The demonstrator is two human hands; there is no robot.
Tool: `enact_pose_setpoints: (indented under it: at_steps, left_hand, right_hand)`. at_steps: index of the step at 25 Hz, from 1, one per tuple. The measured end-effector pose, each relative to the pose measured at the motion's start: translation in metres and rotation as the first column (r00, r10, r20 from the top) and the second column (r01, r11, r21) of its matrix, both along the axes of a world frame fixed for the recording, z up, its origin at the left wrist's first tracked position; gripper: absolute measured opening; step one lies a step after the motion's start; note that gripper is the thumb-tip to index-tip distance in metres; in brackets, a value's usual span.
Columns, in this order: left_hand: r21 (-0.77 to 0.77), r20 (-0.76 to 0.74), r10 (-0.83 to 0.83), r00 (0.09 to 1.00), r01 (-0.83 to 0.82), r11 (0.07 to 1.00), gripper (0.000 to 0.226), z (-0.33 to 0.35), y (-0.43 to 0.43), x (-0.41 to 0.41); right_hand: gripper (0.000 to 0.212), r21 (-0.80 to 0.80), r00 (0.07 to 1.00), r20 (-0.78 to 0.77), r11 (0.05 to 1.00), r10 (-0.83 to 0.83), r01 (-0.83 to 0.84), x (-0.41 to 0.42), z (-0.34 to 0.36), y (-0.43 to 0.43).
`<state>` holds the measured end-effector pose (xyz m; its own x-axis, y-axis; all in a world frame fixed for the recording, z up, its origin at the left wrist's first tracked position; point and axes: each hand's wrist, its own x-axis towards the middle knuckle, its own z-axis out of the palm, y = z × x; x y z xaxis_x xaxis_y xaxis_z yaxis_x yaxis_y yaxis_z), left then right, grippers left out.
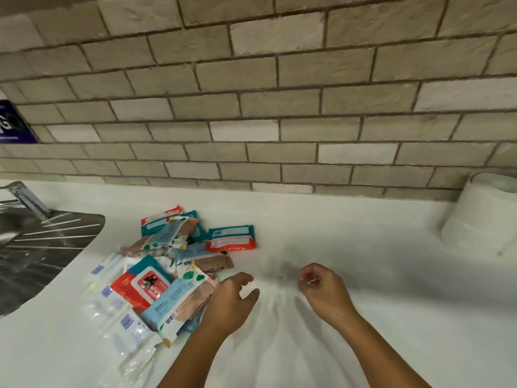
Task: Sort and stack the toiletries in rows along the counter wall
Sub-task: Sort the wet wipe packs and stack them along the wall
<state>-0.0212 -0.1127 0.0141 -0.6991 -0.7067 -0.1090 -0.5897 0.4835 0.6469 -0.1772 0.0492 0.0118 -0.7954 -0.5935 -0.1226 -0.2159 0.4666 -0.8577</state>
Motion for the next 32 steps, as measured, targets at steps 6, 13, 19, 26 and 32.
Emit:
enact_pose_setpoints:
  at_steps: [6,13,19,26,32]
  left_hand:
    - [-0.029,0.071,-0.015,0.997,0.018,0.999,0.042,0.002,-0.056,0.054]
    - [-0.217,0.134,0.181,0.974,-0.149,0.965,0.053,0.012,-0.133,0.097]
    - [-0.176,0.487,0.303,0.819,-0.248,0.953,0.066,0.014,-0.219,0.128]
    - [0.016,0.372,0.254,0.893,-0.279,0.96,0.066,0.013,-0.23,0.129]
    - [0.157,0.218,0.29,0.932,-0.327,0.932,0.053,0.01,-0.228,0.127]
  right_hand:
    - [0.014,0.02,0.998,-0.003,0.998,0.061,-0.061,0.048,-0.002,-0.059]
    - [0.014,0.136,0.985,-0.014,0.977,0.17,-0.167,0.075,-0.001,-0.098]
    - [0.016,0.171,0.981,-0.032,0.968,0.192,-0.184,0.078,0.006,-0.111]
    - [0.016,0.185,0.978,-0.01,0.962,0.207,-0.202,0.076,0.001,-0.108]
    - [0.013,0.2,0.955,0.01,0.936,0.295,-0.291,0.096,0.001,-0.115]
